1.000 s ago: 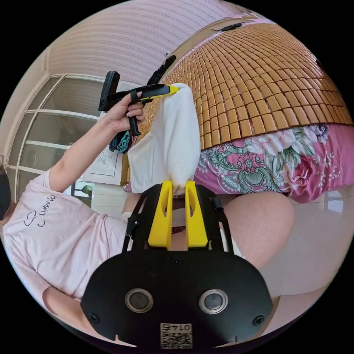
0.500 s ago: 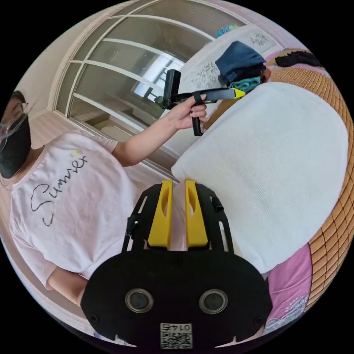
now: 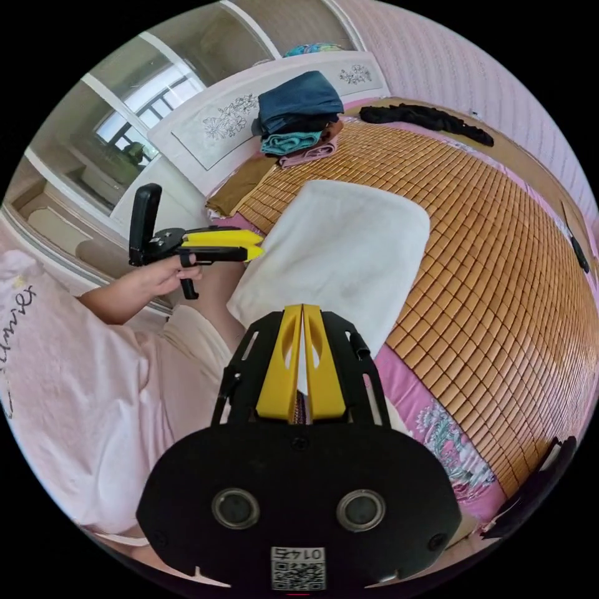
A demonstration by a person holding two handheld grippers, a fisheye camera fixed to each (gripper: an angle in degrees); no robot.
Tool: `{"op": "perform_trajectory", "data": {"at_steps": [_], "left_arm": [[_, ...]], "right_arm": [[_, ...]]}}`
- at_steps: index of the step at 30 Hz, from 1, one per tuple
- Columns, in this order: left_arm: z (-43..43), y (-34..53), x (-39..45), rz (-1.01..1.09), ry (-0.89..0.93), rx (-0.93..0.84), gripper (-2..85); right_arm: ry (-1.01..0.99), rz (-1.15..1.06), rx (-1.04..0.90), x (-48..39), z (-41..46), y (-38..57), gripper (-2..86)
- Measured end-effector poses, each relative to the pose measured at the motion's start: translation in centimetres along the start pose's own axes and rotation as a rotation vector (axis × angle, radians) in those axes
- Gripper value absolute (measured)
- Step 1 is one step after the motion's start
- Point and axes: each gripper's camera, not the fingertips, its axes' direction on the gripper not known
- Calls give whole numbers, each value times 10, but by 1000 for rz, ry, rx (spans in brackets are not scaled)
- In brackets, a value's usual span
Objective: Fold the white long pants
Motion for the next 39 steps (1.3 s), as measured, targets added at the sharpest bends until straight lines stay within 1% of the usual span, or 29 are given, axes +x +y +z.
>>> {"op": "perform_trajectory", "data": {"at_steps": [3,5,6,7,8,9,10,12,13,16,18,19,21,22,23,24,25,26,28,29,30,31,32,33,34,35,36,38,39], "left_arm": [[25,-11,10,18,-2,-14,80],[51,-12,6,19,-26,-80,68],[56,-10,3,15,-31,-88,65],[63,-8,-1,2,-44,-94,61],[67,-7,-5,5,-40,-89,58],[69,-6,-7,5,-31,-79,56],[71,-7,-11,-19,-20,-62,53],[67,-18,-17,-57,16,-100,40],[59,-27,-19,-84,47,-137,25],[30,-32,-16,-57,101,-100,5],[26,-30,-10,-22,136,-123,-1],[30,-27,-3,11,138,-167,-4],[40,-20,12,86,108,-229,-7],[53,-13,20,138,51,-278,-8],[65,-3,24,185,-27,-272,-8],[70,2,24,201,-60,-249,-8],[76,5,21,196,-76,-230,-6],[74,-2,15,166,-47,-238,-4],[62,-14,-2,75,43,-246,4],[48,-18,-15,34,99,-200,29],[39,-18,-23,6,109,-162,42],[23,-18,-42,-55,105,-76,61],[12,-15,-63,-111,94,-1,99],[9,-14,-74,-142,97,28,128],[8,-13,-97,-212,122,52,165],[15,-13,-118,-267,160,41,181],[19,-14,-126,-279,178,29,184],[42,-17,-150,-319,241,-1,195],[47,-19,-154,-323,255,-7,197]], "right_arm": [[70,7,-10,-1,15,-40,-3],[262,-16,-81,-6,55,-77,-4],[281,-35,-120,-7,69,-85,-4],[305,-37,-241,-3,102,-98,-5],[310,-21,-287,1,122,-106,-6],[310,-14,-280,3,124,-110,-6],[268,19,-306,8,124,-119,-7],[180,41,-423,15,117,-137,-8],[155,-9,-470,11,106,-148,-8],[161,-85,-355,-7,68,-171,-7],[174,-99,-319,-13,65,-189,-5],[210,-103,-313,-14,75,-199,-5],[267,-94,-385,-9,106,-210,-4],[291,-92,-439,-5,127,-213,-4],[304,-90,-446,-3,137,-215,-4],[312,-87,-437,-3,138,-217,-5],[321,-97,-459,-3,137,-221,-5],[324,-122,-479,-3,133,-224,-5],[281,-129,-439,2,113,-221,-4],[233,-129,-359,7,89,-214,-3],[202,-127,-305,10,74,-208,-3],[127,-99,-185,19,44,-192,0],[63,-51,-96,33,18,-171,5],[49,-23,-74,41,8,-160,8],[38,62,-50,60,-7,-138,40],[-5,170,-16,82,-18,-114,96],[-39,218,2,92,-21,-101,115],[-197,419,24,133,-22,-57,179],[-225,452,22,140,-20,-49,192]]}}
